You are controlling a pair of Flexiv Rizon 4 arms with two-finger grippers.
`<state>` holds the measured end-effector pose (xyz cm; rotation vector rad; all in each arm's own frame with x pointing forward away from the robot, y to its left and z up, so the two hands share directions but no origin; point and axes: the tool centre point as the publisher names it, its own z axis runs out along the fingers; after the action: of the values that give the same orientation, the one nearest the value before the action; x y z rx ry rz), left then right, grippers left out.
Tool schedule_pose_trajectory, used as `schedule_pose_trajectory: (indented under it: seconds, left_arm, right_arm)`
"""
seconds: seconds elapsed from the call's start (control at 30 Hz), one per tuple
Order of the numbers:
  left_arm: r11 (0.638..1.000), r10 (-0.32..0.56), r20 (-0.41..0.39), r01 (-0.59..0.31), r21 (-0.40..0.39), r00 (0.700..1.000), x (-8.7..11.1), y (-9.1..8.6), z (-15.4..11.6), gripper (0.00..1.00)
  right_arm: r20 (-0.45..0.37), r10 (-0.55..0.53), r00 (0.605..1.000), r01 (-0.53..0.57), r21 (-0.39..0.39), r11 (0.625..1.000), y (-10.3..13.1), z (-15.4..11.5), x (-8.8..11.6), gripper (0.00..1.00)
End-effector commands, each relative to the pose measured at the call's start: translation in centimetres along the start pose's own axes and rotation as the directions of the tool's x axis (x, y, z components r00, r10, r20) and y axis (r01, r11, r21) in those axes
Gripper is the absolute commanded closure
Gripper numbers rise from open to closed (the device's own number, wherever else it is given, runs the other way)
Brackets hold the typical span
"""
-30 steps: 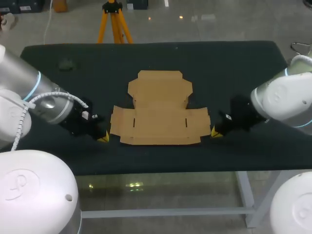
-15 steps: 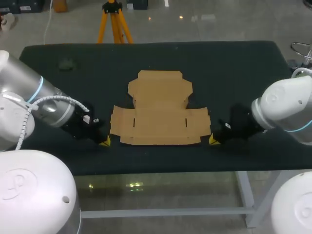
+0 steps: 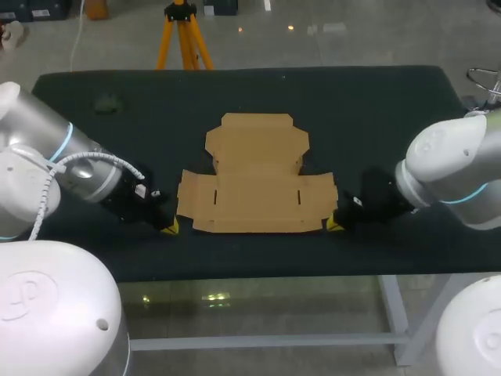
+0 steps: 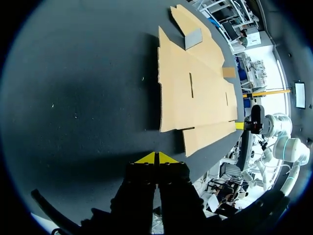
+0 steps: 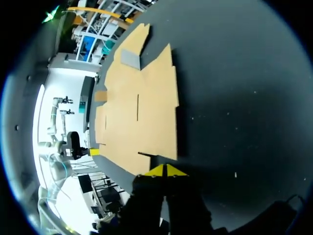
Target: Assemble the packaging by folding the flat box into shape, placing the metal phone stand inside, and closing the box properly
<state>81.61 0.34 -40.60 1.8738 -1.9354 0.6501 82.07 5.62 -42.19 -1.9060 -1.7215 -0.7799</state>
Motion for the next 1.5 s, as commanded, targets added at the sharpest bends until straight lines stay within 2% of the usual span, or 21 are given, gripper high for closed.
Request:
schedule_pose_trajectory:
  seconds: [0.03,0.43,1.03,1.5]
  left_arm:
    - [1.0,0.0,-0.001,0.0,-0.01,1.0,-0.2,-0.4,0.2,1.0]
    - [1.0,-0.001,-0.01,0.0,-0.025,1.0,-0.5,-1.1,0.7,1.0]
    - [0.999,0.006,-0.018,-0.007,-0.047,1.0,0.0,-1.6,1.2,1.0]
    - [0.996,0.006,-0.02,-0.008,-0.092,1.0,1.6,-0.9,2.2,1.0]
  right_arm:
    - [-0.019,-0.004,1.0,0.005,0.013,1.0,0.6,0.8,0.0,1.0]
    - [-0.02,-0.006,1.0,0.007,0.016,1.0,1.0,1.3,0.4,1.0]
    - [-0.025,-0.013,1.0,0.013,0.013,1.0,1.5,1.4,0.5,1.0]
    - [-0.024,-0.011,1.0,0.011,0.009,1.0,1.2,1.4,0.7,1.0]
